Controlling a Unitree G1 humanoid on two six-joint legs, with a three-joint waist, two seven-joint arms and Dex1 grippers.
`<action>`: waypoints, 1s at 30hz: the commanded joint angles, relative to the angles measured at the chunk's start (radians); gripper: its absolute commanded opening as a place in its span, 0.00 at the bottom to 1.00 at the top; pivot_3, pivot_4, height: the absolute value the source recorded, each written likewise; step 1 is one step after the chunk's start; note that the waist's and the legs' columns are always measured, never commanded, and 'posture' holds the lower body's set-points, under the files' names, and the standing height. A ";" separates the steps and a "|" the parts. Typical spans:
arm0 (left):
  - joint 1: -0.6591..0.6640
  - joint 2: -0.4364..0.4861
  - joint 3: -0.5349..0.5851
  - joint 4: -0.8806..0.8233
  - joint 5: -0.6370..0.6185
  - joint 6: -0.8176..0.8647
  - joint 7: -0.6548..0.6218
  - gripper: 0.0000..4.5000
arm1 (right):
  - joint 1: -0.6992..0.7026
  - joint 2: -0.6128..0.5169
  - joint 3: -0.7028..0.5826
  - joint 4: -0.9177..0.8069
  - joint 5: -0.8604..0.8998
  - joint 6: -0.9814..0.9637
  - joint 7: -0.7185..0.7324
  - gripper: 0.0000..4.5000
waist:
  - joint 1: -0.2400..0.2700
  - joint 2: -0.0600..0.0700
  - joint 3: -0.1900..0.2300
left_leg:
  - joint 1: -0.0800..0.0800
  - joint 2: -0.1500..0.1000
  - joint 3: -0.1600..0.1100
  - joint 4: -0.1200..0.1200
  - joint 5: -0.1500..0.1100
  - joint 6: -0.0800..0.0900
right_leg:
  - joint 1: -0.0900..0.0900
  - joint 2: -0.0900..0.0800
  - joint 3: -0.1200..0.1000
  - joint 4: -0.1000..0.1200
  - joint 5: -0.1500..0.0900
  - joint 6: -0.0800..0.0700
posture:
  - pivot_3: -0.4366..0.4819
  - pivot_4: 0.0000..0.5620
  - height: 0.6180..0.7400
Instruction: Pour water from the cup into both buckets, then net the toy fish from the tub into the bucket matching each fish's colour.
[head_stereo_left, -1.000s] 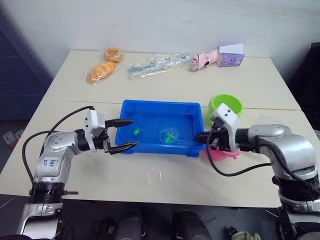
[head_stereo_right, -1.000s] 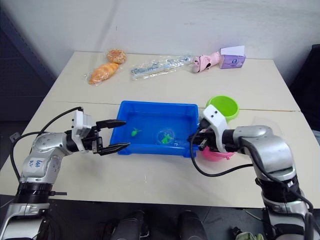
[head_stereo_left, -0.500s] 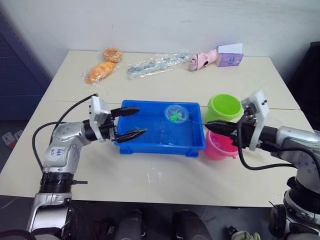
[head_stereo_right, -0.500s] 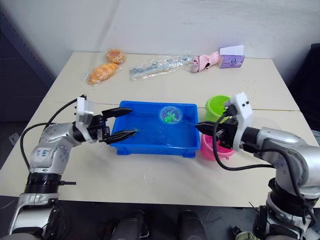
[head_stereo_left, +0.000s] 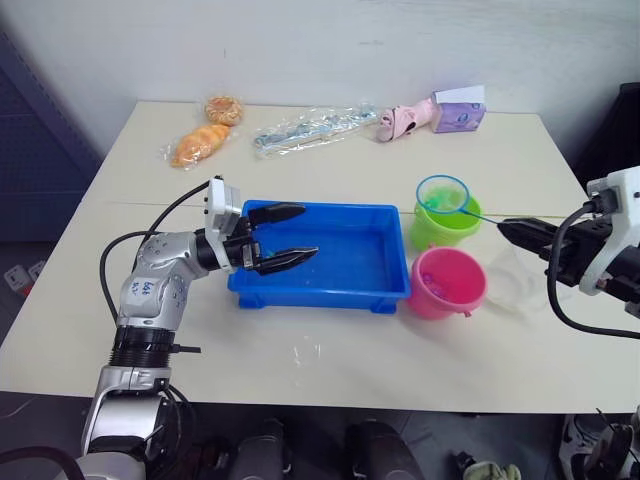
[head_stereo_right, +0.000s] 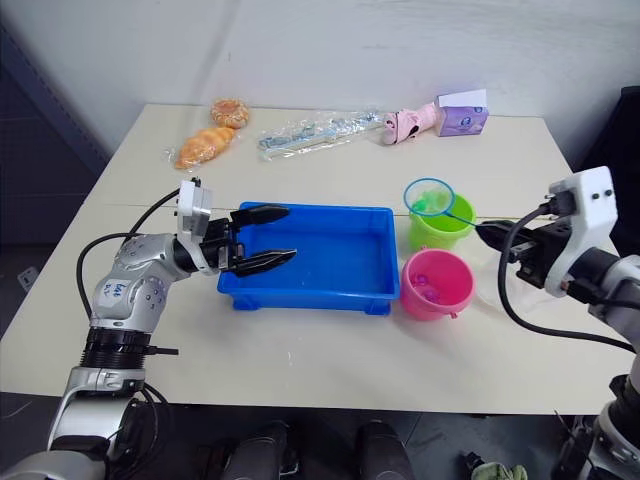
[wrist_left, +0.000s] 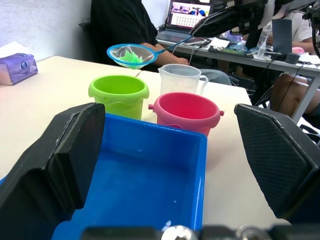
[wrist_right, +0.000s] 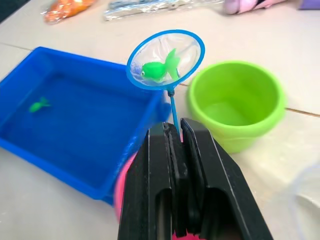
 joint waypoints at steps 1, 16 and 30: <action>-0.022 -0.026 -0.019 -0.020 0.001 -0.003 0.016 0.99 | 0.027 -0.013 0.047 0.067 -0.076 -0.207 -0.035 0.00 | 0.001 0.000 0.000 | 0.000 0.000 0.000 0.000 0.000 0.000 | 0.000 0.000 0.000 0.000 0.000 0.000 | 0.48 0.27 1.00; -0.020 -0.042 -0.037 -0.030 0.019 -0.010 0.032 0.99 | 0.216 -0.195 0.404 0.333 -0.662 -1.161 -0.184 0.00 | 0.001 0.000 0.000 | 0.000 0.000 0.001 0.000 0.001 -0.001 | 0.000 0.001 0.000 0.000 0.000 0.001 | 0.48 0.27 1.00; -0.012 -0.049 -0.038 -0.031 0.020 -0.026 0.035 0.99 | 0.284 -0.320 0.511 0.453 -1.057 -1.557 -0.336 0.00 | 0.003 0.000 0.000 | 0.001 0.001 0.001 0.001 0.001 -0.002 | 0.000 0.001 0.000 0.000 0.000 0.001 | 0.48 0.27 1.00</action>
